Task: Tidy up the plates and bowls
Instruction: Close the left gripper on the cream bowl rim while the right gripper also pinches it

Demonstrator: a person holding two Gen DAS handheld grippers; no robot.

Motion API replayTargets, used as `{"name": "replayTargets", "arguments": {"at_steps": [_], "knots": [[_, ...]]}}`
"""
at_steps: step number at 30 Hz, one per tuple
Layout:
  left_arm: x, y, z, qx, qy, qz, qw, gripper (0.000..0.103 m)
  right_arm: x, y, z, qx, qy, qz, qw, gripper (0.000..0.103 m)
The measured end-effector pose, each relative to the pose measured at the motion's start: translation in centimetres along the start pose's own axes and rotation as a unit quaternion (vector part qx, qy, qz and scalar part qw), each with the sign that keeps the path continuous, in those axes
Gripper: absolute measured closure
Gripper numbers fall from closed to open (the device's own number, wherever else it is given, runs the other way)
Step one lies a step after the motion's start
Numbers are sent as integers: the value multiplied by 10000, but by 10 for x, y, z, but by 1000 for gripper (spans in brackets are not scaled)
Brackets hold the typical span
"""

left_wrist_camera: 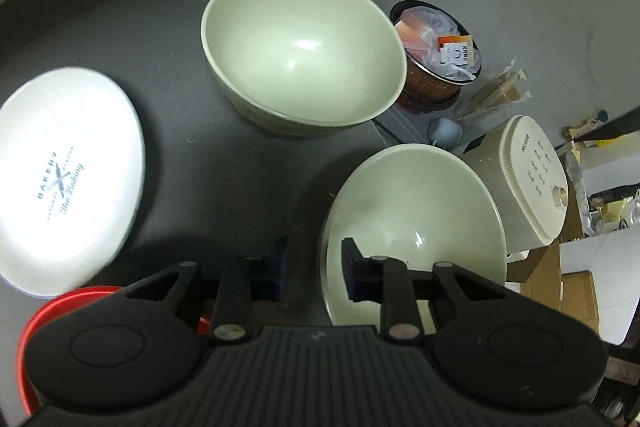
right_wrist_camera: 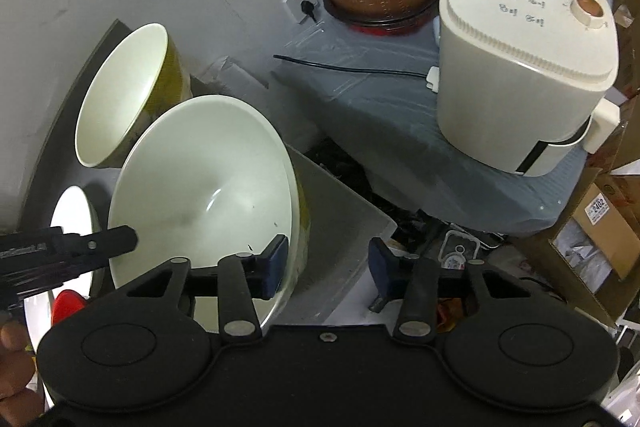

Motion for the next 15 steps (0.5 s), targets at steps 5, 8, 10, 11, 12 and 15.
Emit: {"name": "replayTargets", "arguments": {"at_steps": [5, 8, 10, 11, 12, 15], "knots": [[0, 12, 0, 58, -94, 136, 9998, 79, 6, 10, 0, -85, 37, 75, 9999, 61], [-1, 20, 0, 65, -115, 293, 9995, 79, 9, 13, 0, -128, 23, 60, 9999, 60], [0, 24, -2, 82, -81, 319, 9994, 78, 9, 14, 1, -112, -8, 74, 9999, 60], [0, 25, -3, 102, -77, 324, 9994, 78, 10, 14, 1, -107, -17, 79, 9999, 60], [1, 26, -4, 124, -74, 329, 9994, 78, 10, 14, 1, -94, -9, 79, 9999, 61], [1, 27, -6, 73, -29, 301, 9995, 78, 11, 14, 0, 139, 28, 145, 9998, 77]]}}
Point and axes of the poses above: each gripper's, at about its wrist camera, not at the fingertips, and y roughly the way its jaws point, z to its left, x to its top, the point moved 6 cm from there along y, roughly the way its jaws point, and after that the axes turned 15 degrees about y, right-handed, at the moved point
